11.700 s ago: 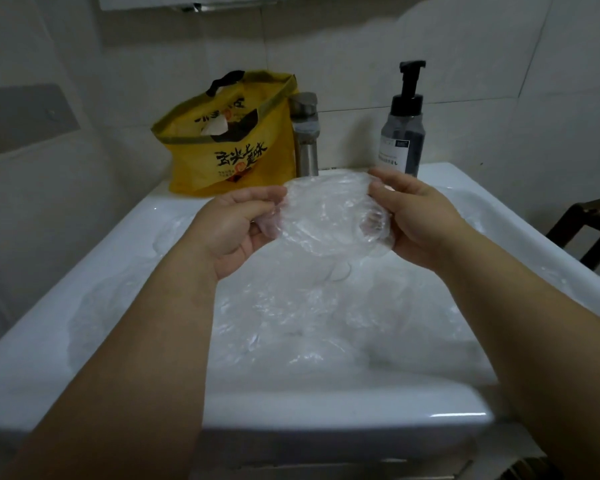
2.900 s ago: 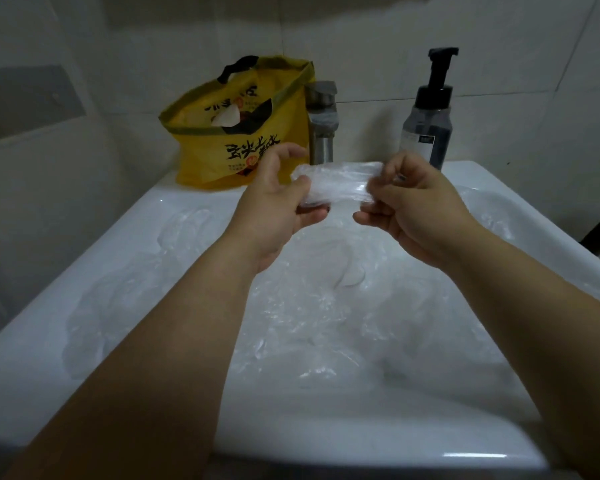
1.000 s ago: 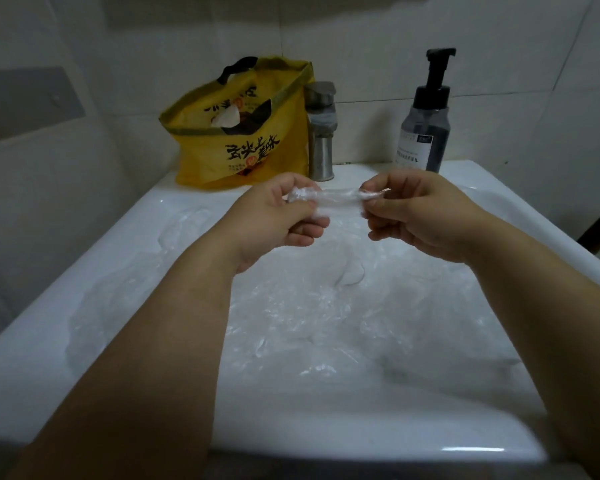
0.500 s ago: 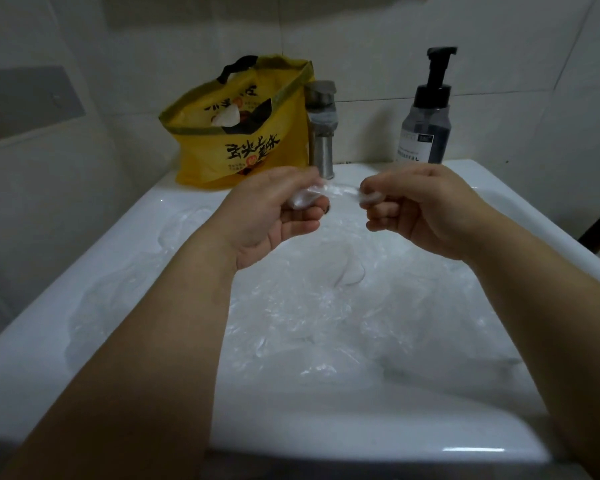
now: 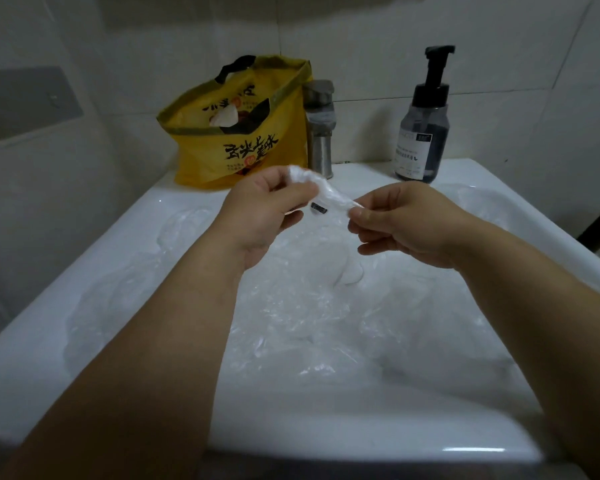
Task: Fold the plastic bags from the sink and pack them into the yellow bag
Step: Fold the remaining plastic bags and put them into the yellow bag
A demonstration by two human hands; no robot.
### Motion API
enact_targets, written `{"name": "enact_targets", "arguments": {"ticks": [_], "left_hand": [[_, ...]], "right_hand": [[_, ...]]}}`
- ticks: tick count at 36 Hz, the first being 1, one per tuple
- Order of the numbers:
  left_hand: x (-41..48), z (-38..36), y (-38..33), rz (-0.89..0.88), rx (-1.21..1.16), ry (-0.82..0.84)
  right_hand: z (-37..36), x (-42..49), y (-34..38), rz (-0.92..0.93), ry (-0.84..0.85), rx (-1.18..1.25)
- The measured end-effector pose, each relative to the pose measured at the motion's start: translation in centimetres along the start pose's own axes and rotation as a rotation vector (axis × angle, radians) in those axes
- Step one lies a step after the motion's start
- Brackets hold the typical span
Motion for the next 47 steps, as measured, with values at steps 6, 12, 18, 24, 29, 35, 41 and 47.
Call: {"name": "enact_targets", "arguments": {"ticks": [6,12,18,24,29,35,41,47], "left_hand": [[-0.6,-1.7,-0.3,0.027,-0.234,0.020],[-1.5,-5.0,2.0,0.115,0.104,0.191],[-0.6,-3.3,1.0,0.051,0.111,0.047],[-0.2,0.8,-0.1,-0.003,0.140,-0.221],[0.0,1.9,-0.1,-0.056,0.184,-0.250],[-1.0,3.0,-0.9,-0.159,0.303,-0.292],[-1.5,2.2,0.6,0.043,0.023,-0.098],[-1.0,2.5,-1.3,0.021,0.209,-0.122]], "right_hand": [[-1.3,0.1,0.4,0.079,-0.043,0.081],[-3.4,0.0,0.4,0.125,0.062,0.160],[-3.6,0.0,0.4,0.117,0.139,0.135],[-3.5,0.1,0.0,0.058,0.154,0.096],[-2.6,0.1,-0.4,0.039,0.114,0.037],[-1.7,0.1,-0.9,0.035,0.057,-0.042],[-1.0,-0.1,-1.5,0.009,-0.001,-0.016],[0.2,0.0,-0.1,-0.014,0.004,0.051]]}}
Point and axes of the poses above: each hand's wrist, its own x-axis towards the middle knuckle, its own z-axis out of the back of the hand, y = z × x, the point moved 9 cm from there along x, towards the middle knuckle, and after that the axes turned 3 degrees about -z, right-handed, at the moved point
